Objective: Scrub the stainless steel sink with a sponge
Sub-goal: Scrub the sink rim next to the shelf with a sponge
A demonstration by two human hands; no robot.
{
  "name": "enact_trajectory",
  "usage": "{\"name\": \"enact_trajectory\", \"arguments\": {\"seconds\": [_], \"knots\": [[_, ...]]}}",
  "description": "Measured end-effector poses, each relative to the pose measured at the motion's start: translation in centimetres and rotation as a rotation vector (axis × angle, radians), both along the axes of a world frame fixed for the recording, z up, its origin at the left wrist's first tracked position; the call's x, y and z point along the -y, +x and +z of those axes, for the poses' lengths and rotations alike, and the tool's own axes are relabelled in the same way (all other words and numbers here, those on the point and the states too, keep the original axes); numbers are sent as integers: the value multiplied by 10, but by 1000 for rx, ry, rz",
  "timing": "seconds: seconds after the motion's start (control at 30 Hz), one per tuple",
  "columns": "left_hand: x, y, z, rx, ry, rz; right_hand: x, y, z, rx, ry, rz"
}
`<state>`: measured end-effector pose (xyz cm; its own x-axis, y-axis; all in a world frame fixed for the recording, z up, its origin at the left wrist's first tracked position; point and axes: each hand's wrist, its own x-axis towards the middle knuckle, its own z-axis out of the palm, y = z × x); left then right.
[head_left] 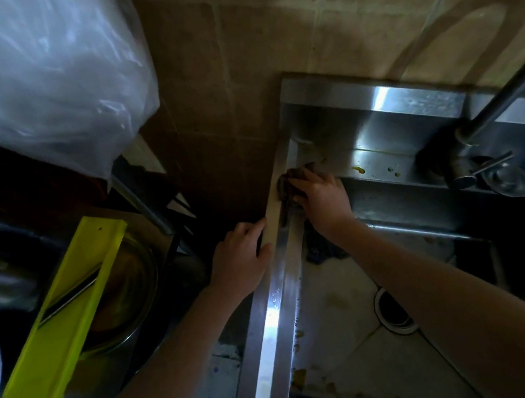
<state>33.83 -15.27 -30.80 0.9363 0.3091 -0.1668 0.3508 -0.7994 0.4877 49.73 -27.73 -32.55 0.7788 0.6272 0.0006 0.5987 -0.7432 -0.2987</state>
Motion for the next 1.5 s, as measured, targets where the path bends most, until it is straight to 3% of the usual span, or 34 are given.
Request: {"name": "enact_trajectory", "arguments": {"seconds": [0.47,0.6,0.77,1.13,1.5], "knots": [[-9,20,-6,-12,30,-59,-25,53,9,-93,-16,-236],[-4,26,-5,22,115,-71,-1,58,10,-69,-11,-271],[6,39,0,27,82,-125,43,61,6,-27,0,-288],[29,69,0,-42,168,-190,123,71,8,-83,11,-521],[23,75,2,-83,253,-193,19,42,4,-129,43,-120]]}}
